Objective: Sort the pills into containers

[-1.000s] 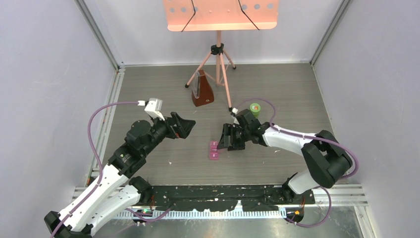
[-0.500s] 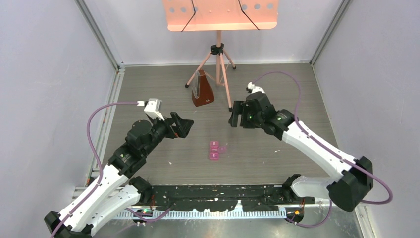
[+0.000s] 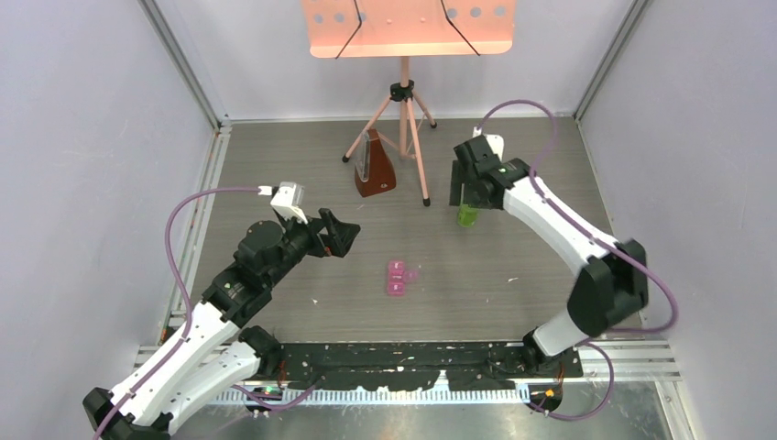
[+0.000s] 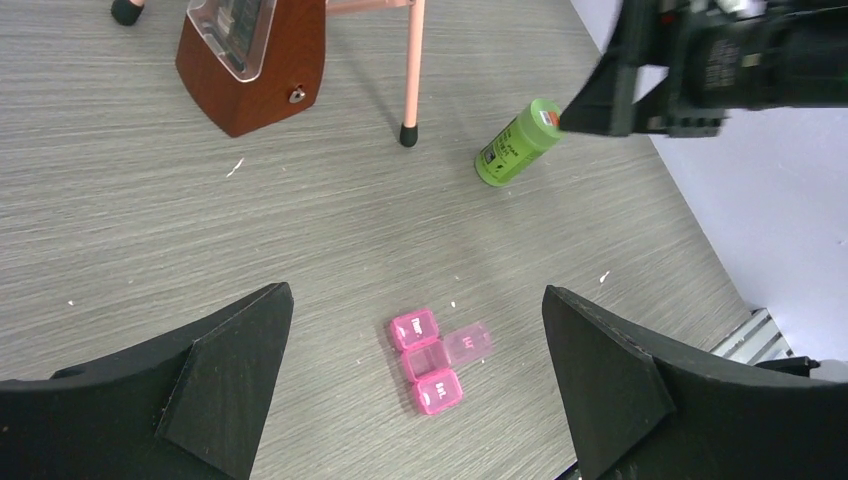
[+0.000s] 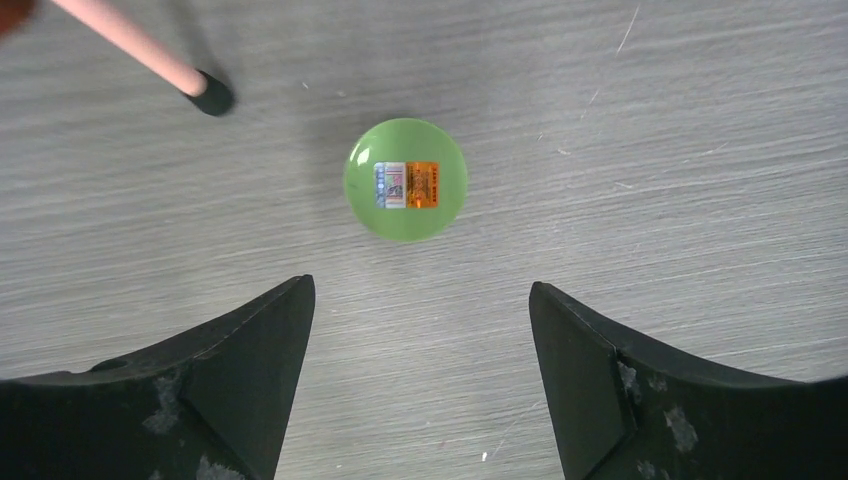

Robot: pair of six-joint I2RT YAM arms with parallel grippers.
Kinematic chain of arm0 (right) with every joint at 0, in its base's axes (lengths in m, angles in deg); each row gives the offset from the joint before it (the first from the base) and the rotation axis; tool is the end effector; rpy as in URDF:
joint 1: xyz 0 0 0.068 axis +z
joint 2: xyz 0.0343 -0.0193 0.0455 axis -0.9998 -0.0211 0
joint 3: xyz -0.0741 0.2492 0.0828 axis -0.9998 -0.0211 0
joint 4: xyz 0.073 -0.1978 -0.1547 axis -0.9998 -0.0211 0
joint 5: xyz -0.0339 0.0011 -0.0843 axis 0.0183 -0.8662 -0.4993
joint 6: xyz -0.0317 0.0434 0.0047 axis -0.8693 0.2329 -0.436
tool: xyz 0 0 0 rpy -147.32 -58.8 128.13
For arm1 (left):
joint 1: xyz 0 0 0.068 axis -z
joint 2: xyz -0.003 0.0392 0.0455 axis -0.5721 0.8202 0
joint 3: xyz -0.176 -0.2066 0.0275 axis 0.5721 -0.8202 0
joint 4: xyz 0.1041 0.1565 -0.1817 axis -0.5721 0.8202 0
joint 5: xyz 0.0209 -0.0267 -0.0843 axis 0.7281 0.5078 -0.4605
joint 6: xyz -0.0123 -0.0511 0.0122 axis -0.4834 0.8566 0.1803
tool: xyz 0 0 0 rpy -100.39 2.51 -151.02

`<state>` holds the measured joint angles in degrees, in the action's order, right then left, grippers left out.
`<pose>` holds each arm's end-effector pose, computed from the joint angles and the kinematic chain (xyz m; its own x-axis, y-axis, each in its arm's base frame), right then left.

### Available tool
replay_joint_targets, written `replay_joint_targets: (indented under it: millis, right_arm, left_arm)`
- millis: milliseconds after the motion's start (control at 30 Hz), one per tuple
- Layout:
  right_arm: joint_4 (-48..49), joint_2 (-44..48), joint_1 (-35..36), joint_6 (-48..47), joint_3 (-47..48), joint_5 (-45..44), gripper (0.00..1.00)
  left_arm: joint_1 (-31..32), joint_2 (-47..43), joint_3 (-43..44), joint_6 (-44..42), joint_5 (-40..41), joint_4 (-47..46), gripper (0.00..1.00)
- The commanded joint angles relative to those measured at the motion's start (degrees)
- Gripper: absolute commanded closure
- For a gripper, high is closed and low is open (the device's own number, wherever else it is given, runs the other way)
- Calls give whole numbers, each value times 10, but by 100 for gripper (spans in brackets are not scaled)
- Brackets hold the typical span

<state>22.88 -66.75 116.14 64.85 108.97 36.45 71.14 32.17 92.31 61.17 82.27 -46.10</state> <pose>0.2819 0.1299 0.3087 -0.7474 0.0771 -0.6599 0.1298 0.9910 -0.0312 0.1342 -0.0952 0.3165 -0.4074 -0.3329 -0.8504 0.3801 0.7849 -0.4893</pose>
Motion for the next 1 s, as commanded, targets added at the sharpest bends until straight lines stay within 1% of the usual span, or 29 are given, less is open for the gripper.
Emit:
replay_joint_targets:
  millis: [0, 200, 333, 400, 567, 633, 667, 700, 733, 800, 867, 967]
  right_arm:
    - [-11, -55, -17, -32, 31, 13, 14]
    - [14, -99, -40, -32, 36, 39, 15]
    - [47, -120, -52, -41, 37, 63, 22]
    - [49, -138, -56, -46, 45, 77, 28]
    - [51, -154, -60, -50, 53, 86, 32]
    - [54, -156, -63, -51, 53, 92, 43]
    - [54, -157, -63, -53, 54, 96, 52]
    - [54, -157, -64, -56, 55, 99, 57]
    - [52, -156, -64, -58, 58, 100, 65]
    - [47, -149, -64, -63, 61, 102, 71]
    - [44, -135, -64, -69, 58, 118, 73]
    - [43, -93, -63, -73, 41, 178, 73]
  left_arm:
    - [-3, -6, 15, -7, -12, -10, 1]
    - [-3, -11, 12, -5, -6, 0, 1]
    - [-3, -8, 12, -6, -2, 0, 1]
    - [-3, -4, 16, -8, 0, 1, 1]
    - [-3, 4, 26, -13, 1, 2, 1]
    - [-2, 7, 28, -15, 3, 2, 1]
    - [-2, 7, 28, -16, 3, 2, 1]
    - [-3, 8, 29, -16, 3, 1, 1]
    - [-2, 10, 28, -16, 0, -1, 1]
    - [-3, 17, 29, -23, -30, -11, 1]
    - [-3, 31, 32, -43, -99, -28, 1]
    - [-3, 61, 43, -67, -148, -32, 1]
